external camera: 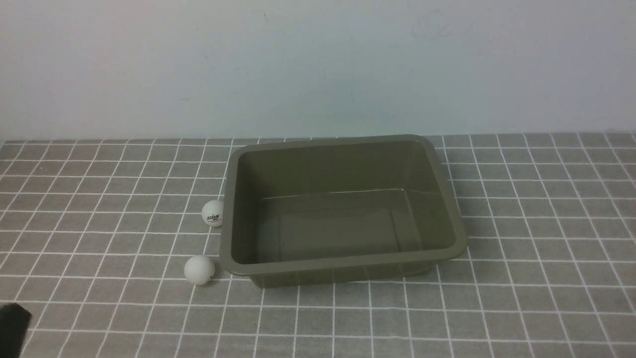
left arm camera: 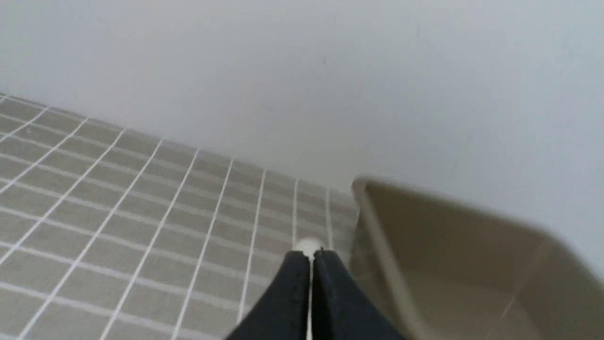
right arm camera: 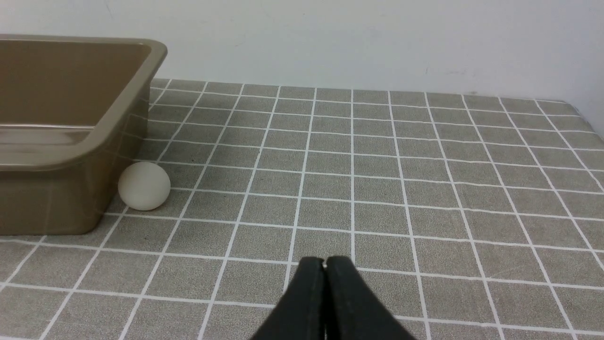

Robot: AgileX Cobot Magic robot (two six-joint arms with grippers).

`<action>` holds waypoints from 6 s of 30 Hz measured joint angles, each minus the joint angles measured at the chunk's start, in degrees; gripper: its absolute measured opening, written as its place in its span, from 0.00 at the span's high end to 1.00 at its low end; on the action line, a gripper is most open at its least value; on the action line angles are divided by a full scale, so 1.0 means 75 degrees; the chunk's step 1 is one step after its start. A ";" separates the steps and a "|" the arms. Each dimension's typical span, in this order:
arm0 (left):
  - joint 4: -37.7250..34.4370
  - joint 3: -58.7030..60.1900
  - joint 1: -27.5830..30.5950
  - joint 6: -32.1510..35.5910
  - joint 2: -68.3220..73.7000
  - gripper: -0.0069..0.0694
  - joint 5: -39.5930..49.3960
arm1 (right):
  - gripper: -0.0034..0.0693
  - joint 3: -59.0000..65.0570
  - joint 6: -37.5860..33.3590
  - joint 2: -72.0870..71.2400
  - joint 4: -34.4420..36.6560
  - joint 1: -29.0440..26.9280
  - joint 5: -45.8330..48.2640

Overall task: Put the table tennis balls into the box on the grey coffee tablecloth.
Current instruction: 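Reach for and grasp a ping pong ball on the table beside the basket, then drop the ball into the bin, then reach for and grasp a ping pong ball on the table, then release the ping pong ball into the bin and lift the gripper away, then reach for and grasp a ping pong ball on the table beside the basket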

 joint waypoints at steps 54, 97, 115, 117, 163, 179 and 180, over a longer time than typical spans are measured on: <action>0.0711 -0.8004 -0.0621 0.3106 1.3992 0.32 0.4635 | 0.97 -0.5892 -0.1616 0.6031 0.3584 0.0216 0.3759; 0.4746 -1.1922 -0.0356 -0.1217 1.3879 0.56 0.7292 | 0.15 -0.9921 -0.1497 1.4816 0.2901 0.1166 0.3619; 0.2877 -1.1922 0.0309 0.0422 1.4538 0.34 0.7401 | 0.46 -1.0055 -0.1463 1.5405 0.2615 0.1493 0.2943; 0.2837 -1.1922 0.0309 0.0492 1.4538 0.35 0.7407 | 0.46 -1.0205 -0.1018 1.5209 0.2285 0.1382 0.3355; 0.1886 -1.1959 -0.0626 0.0874 1.6133 0.39 0.5814 | 0.24 -1.1903 -0.0104 1.3922 0.1367 0.2577 0.4179; 0.1921 -1.2677 -0.0740 0.1005 1.5182 0.45 0.7197 | 0.25 -1.1894 -0.0133 0.9917 0.0215 0.2577 0.5686; 0.1773 -1.2753 -0.0853 0.1147 1.4924 0.45 0.7266 | 0.25 -1.1863 -0.0092 0.9724 0.0018 0.2577 0.5901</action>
